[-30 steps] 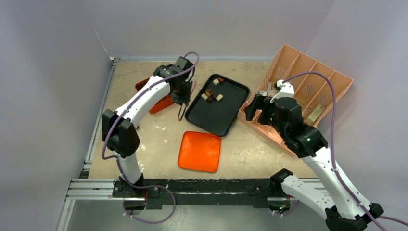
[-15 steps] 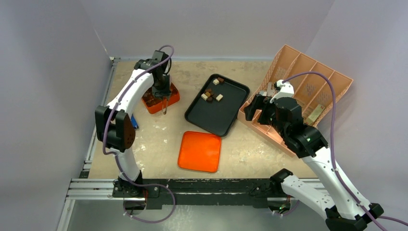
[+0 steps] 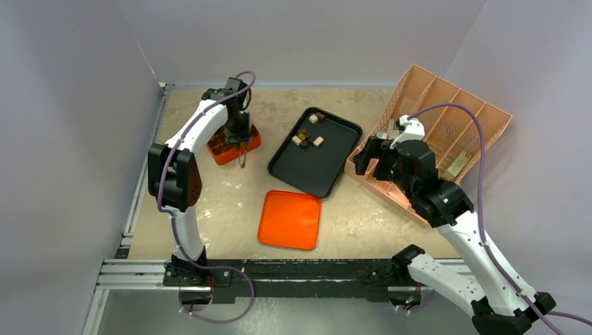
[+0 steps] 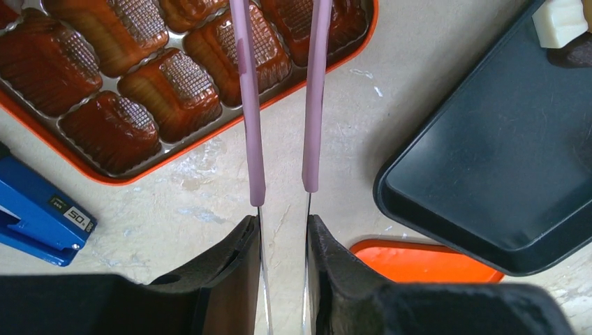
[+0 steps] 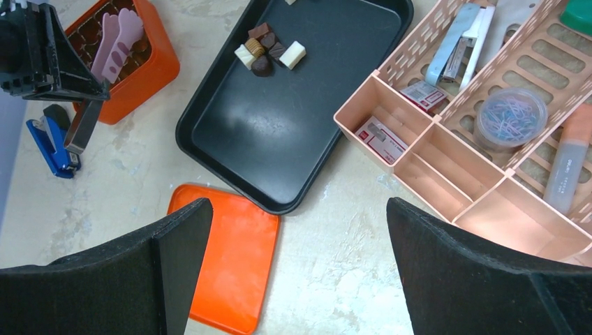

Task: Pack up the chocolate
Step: Place the fake chocolate in the packing box.

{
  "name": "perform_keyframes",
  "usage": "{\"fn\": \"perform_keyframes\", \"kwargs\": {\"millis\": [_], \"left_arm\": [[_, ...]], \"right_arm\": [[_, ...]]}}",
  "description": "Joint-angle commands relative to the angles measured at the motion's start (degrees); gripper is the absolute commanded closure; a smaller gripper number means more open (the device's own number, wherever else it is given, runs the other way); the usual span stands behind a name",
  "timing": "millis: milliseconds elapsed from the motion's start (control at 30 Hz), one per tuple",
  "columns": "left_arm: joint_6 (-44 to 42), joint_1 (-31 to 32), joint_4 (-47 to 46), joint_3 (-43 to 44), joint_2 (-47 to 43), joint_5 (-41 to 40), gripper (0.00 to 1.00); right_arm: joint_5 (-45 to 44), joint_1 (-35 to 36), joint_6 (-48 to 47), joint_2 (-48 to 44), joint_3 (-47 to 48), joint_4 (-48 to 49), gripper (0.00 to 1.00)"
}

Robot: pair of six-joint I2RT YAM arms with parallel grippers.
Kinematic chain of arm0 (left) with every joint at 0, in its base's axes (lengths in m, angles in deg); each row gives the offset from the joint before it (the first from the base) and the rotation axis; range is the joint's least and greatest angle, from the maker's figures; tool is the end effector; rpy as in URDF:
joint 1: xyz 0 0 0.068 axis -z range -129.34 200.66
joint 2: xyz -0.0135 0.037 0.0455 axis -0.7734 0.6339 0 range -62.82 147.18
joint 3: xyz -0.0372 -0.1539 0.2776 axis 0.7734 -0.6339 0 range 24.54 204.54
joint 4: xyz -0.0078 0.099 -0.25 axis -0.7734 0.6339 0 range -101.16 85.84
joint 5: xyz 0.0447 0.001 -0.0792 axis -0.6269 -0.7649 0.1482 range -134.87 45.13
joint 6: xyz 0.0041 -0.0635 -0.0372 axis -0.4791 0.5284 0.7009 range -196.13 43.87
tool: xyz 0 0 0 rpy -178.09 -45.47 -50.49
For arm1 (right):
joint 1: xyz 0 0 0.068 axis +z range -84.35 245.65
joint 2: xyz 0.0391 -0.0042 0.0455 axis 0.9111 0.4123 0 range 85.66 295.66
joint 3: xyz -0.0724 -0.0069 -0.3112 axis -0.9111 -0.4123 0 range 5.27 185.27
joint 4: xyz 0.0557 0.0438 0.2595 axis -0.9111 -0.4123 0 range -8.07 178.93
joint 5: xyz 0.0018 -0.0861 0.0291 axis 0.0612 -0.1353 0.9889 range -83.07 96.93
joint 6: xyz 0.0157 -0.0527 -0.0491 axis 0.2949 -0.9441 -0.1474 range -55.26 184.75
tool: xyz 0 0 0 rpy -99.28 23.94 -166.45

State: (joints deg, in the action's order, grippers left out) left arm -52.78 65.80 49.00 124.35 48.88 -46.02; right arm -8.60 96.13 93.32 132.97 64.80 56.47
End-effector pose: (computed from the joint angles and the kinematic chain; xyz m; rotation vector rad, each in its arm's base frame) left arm 0.4223 -0.1130 0.2811 -0.2075 2.8292 -0.1206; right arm 0.1532 0.0711 0.4090 0.1511 1.9287 0.4332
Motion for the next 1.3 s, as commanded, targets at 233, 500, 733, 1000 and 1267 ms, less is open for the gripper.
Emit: {"fn": "perform_keyframes", "kwargs": {"millis": [233, 500, 733, 1000, 1267], "left_arm": [[-0.1, -0.5, -1.7, 2.1, 1.0, -1.1, 0.67], [0.0, -0.5, -1.1, 2.1, -1.1, -1.2, 0.66], [0.2, -0.5, -0.3, 3.6, -3.9, -0.3, 0.66], [-0.4, 0.9, 0.6, 4.6, -6.1, 2.6, 0.66], [-0.3, 8.0, 2.5, 9.1, -4.8, 2.0, 0.66]], "right_arm": [[-0.3, 0.2, -0.7, 0.3, 2.2, 2.0, 0.04], [-0.1, 0.2, -0.7, -0.1, 2.0, 2.0, 0.03], [-0.3, 0.2, -0.1, -0.2, 2.5, 1.8, 0.04], [-0.9, 0.2, 0.1, -0.8, 2.5, 1.8, 0.04], [-1.0, 0.2, 0.3, -1.9, 2.2, 1.5, 0.03]]}}
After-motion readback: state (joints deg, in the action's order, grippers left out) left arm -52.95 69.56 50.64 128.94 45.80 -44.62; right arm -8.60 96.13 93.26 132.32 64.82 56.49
